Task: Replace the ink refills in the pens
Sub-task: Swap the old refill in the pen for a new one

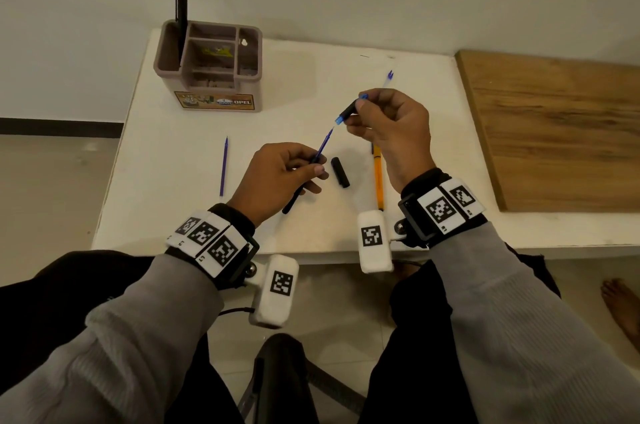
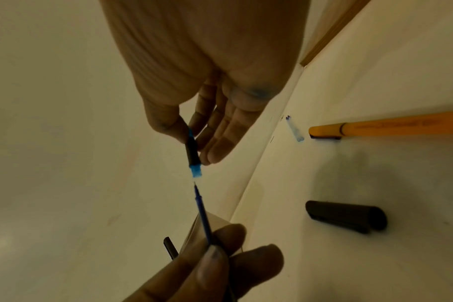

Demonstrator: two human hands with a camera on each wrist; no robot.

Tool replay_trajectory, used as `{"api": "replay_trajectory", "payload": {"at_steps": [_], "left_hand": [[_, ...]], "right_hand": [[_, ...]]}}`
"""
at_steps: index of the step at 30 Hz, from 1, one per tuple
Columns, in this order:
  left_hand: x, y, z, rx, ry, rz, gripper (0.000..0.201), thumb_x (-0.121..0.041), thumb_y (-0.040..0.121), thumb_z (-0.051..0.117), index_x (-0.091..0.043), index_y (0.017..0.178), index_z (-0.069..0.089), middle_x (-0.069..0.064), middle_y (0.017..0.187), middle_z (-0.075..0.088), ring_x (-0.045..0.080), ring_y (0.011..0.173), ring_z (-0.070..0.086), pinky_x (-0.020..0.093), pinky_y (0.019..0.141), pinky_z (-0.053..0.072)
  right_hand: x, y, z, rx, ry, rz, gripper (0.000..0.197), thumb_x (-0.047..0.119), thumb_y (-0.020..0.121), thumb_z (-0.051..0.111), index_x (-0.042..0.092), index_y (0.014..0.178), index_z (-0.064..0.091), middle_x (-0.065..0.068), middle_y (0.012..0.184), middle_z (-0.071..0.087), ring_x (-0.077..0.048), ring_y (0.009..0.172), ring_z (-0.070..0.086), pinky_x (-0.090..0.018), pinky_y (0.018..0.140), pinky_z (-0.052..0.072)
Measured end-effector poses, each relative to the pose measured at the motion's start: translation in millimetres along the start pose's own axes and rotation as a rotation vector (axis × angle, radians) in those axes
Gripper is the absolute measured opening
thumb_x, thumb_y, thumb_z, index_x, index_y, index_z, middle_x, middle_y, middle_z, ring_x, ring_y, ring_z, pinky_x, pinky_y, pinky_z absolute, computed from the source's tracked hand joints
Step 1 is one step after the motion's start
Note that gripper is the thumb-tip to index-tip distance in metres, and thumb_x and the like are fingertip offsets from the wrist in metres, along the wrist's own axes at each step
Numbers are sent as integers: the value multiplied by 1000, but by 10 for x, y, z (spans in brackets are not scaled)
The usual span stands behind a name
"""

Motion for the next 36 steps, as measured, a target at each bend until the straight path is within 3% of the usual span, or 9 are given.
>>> {"api": "replay_trajectory", "payload": {"at_steps": [4,9,13,17,22,27,31,34,36], "left_hand": [[-3,-4,-9,4,-17,7,16,-13,92,59,-9,106,67,9,91,75,19,73,74,30,70,58],[-8,-4,-17,-2,-26,12,19,-10,90,61,-6,108,67,13,92,75,22,72,73,22,66,58],[-17,-9,-18,-6,-50,31,22,-8,89,62,-4,111,66,13,93,74,19,72,74,19,68,57],[-71,-22,-2,-5,-81,87,23,-8,88,63,-5,110,66,10,92,74,17,72,74,21,70,58],[-93,-47,6,-42,-93,128,26,-7,89,62,-5,115,65,9,91,74,18,73,74,20,72,57],[-149,-34,-18,-42,-146,142,21,-6,90,60,-2,110,66,12,91,74,19,74,74,21,69,57],[-174,-60,-10,1,-170,145,18,-3,90,59,-2,107,66,8,89,74,19,74,74,22,69,57],[-181,-63,13,46,-191,138,17,-2,90,58,-3,105,66,0,85,76,20,74,74,22,69,57],[-166,-68,23,65,-201,133,16,-2,90,59,-6,103,67,-2,81,77,22,75,74,25,71,58]], "right_hand": [[-45,-40,85,198,-139,83,7,0,90,64,3,95,66,-16,85,71,-23,70,71,-32,73,60],[-97,-85,145,331,-226,170,8,4,90,64,2,98,66,-14,87,72,-23,74,72,-32,72,60],[-92,-86,129,357,-235,171,9,9,91,65,6,100,65,-10,99,77,-19,79,72,-31,71,57],[-52,-89,136,373,-229,111,19,12,89,68,15,108,70,-8,96,78,-12,68,61,-25,68,51],[-55,-47,135,321,-267,82,9,16,80,78,16,84,70,2,76,72,-10,61,55,-23,58,43],[-55,-83,120,384,-120,78,21,15,89,67,20,110,69,1,111,74,-8,96,66,-25,75,44],[-48,-59,126,347,-75,65,19,5,77,76,16,87,64,0,84,68,-12,80,64,-22,73,47],[-45,-96,147,466,-141,76,23,10,89,67,20,110,66,2,105,73,-10,95,67,-27,83,49],[-27,-121,164,505,-154,78,12,7,91,63,14,99,69,-3,100,75,-12,93,69,-27,82,50]]}}
Point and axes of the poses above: each hand's wrist, its own y-axis towards the middle knuckle, its own z-axis out of the palm, x = y × z, the point moved 4 cm from there along y, towards the middle knuckle
